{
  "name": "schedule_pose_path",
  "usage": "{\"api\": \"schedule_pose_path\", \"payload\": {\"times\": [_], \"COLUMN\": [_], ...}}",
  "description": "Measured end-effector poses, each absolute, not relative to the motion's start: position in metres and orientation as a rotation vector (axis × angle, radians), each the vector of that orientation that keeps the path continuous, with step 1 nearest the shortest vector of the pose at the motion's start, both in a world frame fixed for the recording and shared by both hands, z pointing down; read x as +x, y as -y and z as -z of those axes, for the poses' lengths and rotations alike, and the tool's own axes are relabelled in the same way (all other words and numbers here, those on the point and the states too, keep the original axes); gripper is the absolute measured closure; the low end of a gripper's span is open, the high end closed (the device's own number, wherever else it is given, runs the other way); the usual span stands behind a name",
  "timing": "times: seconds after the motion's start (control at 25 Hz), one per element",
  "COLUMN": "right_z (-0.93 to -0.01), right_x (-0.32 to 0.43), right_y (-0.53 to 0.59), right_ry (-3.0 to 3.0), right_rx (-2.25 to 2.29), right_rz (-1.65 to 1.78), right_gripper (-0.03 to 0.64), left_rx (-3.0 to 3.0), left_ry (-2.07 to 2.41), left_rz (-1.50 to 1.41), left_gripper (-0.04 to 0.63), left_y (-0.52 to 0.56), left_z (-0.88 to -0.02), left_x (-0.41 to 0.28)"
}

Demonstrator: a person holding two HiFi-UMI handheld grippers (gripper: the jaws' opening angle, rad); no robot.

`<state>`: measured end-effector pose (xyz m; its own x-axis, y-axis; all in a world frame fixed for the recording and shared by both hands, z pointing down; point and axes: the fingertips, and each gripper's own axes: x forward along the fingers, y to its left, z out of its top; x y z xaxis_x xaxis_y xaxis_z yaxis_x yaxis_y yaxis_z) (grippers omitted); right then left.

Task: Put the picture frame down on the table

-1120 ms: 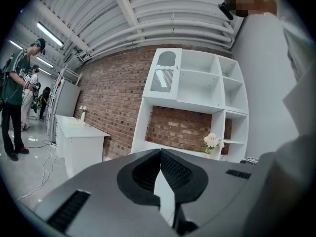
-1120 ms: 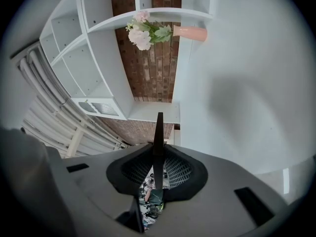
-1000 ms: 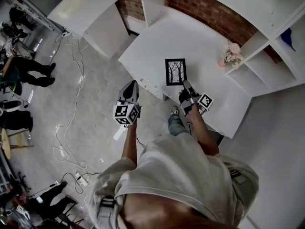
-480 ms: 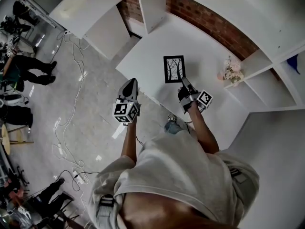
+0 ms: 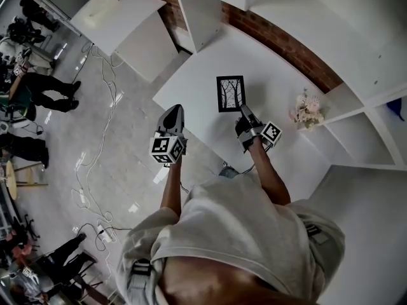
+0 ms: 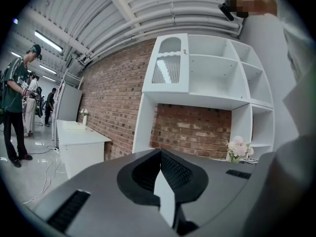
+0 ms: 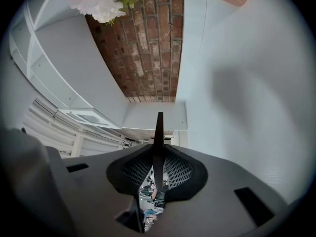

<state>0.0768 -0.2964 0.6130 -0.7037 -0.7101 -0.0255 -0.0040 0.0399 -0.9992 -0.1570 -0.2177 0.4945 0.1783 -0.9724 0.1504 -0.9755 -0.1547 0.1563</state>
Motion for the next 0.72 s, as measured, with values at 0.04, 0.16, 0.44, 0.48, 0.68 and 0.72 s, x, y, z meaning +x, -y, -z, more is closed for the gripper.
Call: {"api": "schedule_pose_path", "payload": {"times": [0.04, 0.16, 0.44, 0.48, 0.68, 0.72], "right_z": [-0.615, -0.618, -0.637, -0.638, -0.639, -0.640], "right_x": [0.077, 0.080, 0.083, 0.081, 0.076, 0.076], "right_y": [0.300, 0.310, 0.320, 0.320, 0.320, 0.319], "right_ry": [-1.782, -1.754, -1.719, -1.720, -1.714, -1.716], "right_rx": [-0.715, -0.697, -0.692, -0.687, -0.676, -0.682], "right_rz": [1.724, 1.743, 1.785, 1.786, 1.793, 1.793], "right_gripper": [0.532, 0.532, 0.532, 0.532, 0.532, 0.532], "left_rx": [2.233, 2.230, 2.189, 2.182, 2.161, 2.160], "left_ry": [1.888, 1.895, 1.938, 1.942, 1.947, 1.946], "left_rz": [-0.028, -0.048, -0.070, -0.074, -0.092, -0.092], "left_gripper": [0.578, 0.578, 0.578, 0.578, 0.580, 0.578], "left_y": [0.221, 0.231, 0.232, 0.230, 0.223, 0.222], "left_z": [-0.495, -0.493, -0.499, -0.500, -0.504, -0.504], "left_x": [-0.155, -0.147, -0.145, -0.147, -0.153, -0.154]}}
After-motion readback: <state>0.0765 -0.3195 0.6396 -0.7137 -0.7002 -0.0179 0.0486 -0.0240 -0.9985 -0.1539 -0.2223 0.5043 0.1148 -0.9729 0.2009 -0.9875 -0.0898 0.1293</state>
